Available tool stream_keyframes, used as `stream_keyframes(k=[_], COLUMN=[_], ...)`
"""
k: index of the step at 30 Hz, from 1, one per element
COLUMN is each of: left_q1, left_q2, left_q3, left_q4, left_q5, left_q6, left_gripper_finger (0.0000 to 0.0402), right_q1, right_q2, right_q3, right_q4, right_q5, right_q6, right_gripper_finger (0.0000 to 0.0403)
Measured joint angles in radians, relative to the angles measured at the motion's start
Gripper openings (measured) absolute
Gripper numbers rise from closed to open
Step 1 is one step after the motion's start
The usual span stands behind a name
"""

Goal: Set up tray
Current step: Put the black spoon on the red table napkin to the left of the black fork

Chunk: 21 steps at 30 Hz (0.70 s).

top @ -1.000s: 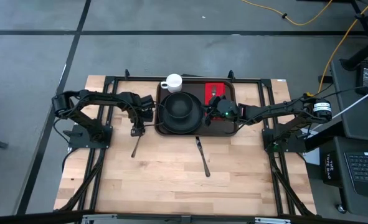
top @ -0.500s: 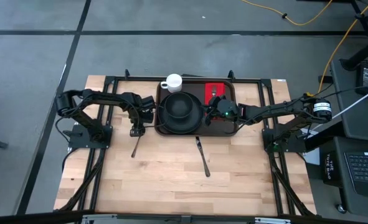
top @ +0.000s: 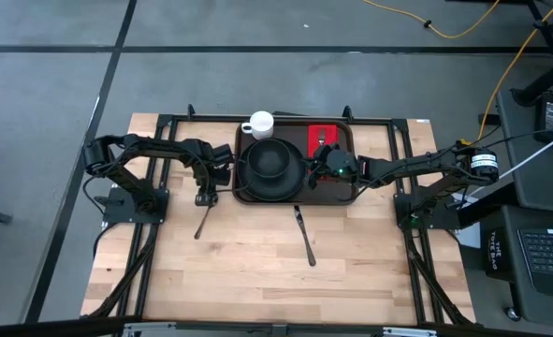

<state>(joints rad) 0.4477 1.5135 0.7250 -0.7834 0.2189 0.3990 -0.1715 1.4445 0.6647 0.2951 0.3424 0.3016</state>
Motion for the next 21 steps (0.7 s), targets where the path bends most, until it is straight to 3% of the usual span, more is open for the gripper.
stream_keyframes(k=[4, 9, 17, 21], left_q1=[0.000, 0.000, -0.013, -0.035], left_q2=[-0.001, -0.001, 0.000, -0.012], left_q3=[0.000, 0.002, 0.085, 0.133], left_q4=[-0.005, 0.004, -0.005, -0.009], left_q5=[0.026, 0.071, 0.054, 0.109], left_q6=[-0.045, -0.083, -0.132, -0.133], left_gripper_finger=[0.0011, 0.0004, 0.0000, 0.0000], right_q1=[0.000, 0.000, 0.000, 0.000], right_q2=[0.000, 0.000, 0.000, 0.000], right_q3=[0.000, 0.000, 0.000, 0.000], right_q4=[0.000, 0.000, 0.000, 0.000], right_q5=[0.000, 0.000, 0.000, 0.001], right_q6=[0.000, 0.000, 0.000, -0.018], right_gripper_finger=[0.0026, 0.0026, 0.0026, 0.0026])
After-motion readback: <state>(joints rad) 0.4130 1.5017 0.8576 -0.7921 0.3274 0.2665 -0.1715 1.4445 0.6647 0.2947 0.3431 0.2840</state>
